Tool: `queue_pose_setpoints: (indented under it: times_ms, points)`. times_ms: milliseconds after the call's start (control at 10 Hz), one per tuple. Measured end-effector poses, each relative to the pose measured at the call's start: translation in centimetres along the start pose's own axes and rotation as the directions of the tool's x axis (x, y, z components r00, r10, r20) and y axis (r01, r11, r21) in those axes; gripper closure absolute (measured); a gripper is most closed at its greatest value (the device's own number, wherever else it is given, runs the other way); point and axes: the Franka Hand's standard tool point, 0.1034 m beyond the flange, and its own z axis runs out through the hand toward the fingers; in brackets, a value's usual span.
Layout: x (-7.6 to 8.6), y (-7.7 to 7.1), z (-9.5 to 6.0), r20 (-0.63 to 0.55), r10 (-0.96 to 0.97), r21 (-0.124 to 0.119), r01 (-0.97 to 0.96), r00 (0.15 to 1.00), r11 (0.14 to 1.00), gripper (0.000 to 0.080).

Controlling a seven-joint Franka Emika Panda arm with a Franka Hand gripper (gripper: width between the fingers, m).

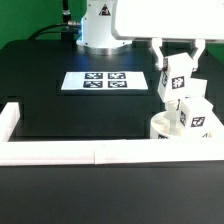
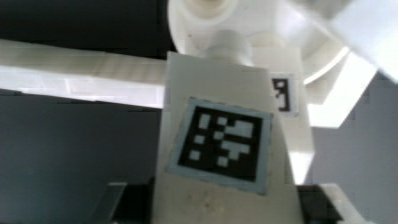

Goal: Assemble stool

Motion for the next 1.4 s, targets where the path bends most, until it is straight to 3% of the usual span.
queue_pose_setpoints:
  times_ms: [100, 200, 600, 800, 1000, 1400]
  points:
    - [-0.1, 0.1, 0.1, 0.001, -0.057, -0.014, 0.057, 0.998, 0.998, 0.0475]
    - [0.1, 1.2, 0.0, -0.002, -0.064, -0.02, 0.064, 0.998, 0.998, 0.0475]
    - [-0.1, 0.9, 0.3, -0.004, -0.073, -0.018, 0.073, 0.997, 0.997, 0.0475]
    - [-0.8, -0.1, 1.1, -0.034, -0.126, -0.043, 0.124, 0.991, 0.991, 0.0475]
    - [-1.0, 0.6, 1.2, -0.034, -0.154, -0.067, 0.152, 0.987, 0.986, 0.0475]
    - [-1.4, -0.1, 1.4, -0.036, -0.16, -0.059, 0.157, 0.987, 0.986, 0.0475]
